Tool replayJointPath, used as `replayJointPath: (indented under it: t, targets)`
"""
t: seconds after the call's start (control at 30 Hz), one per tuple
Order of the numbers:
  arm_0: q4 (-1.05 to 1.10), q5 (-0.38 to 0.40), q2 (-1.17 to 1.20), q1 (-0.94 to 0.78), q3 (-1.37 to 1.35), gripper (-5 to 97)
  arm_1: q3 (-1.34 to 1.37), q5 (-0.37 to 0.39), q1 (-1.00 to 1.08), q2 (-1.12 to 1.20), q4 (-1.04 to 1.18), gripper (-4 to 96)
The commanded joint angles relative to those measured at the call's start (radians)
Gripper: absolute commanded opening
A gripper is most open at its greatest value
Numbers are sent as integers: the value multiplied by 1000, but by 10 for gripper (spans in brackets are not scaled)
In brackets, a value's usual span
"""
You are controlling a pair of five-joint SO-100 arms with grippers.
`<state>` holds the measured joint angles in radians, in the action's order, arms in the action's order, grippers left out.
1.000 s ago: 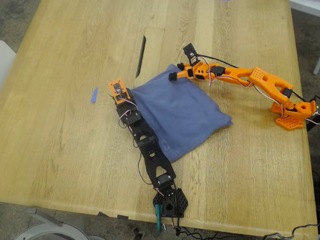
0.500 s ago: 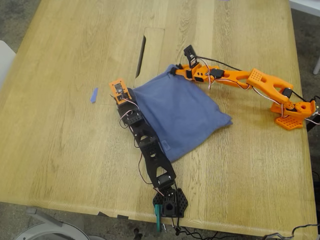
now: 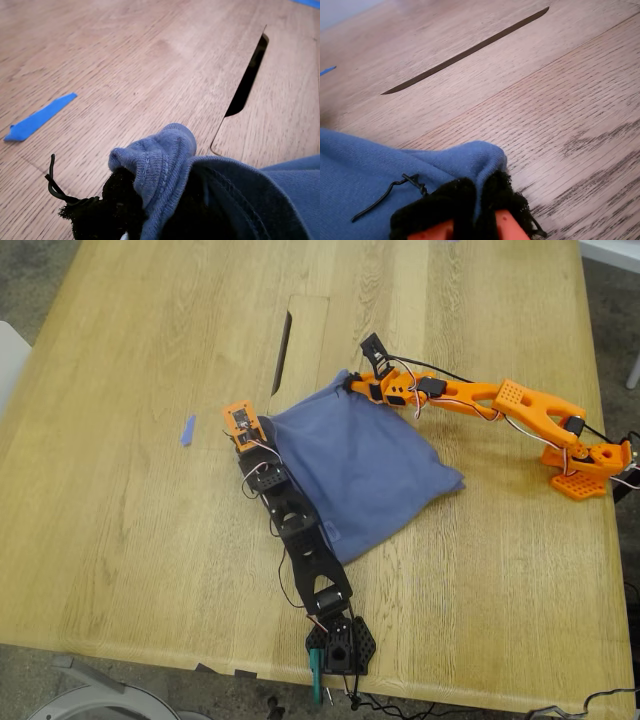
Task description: Fold a T-shirt
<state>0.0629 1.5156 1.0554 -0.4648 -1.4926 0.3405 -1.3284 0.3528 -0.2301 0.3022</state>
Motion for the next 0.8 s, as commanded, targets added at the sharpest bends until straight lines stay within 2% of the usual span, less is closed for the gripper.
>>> replayJointPath:
  t: [0.0, 0.77]
  targets:
    - [-5, -14, 206, 12, -18, -2, -25, -12, 28, -35, 12, 0]
    - [-63, -32, 486, 23, -284, -2, -54, -63, 2, -353, 229, 0]
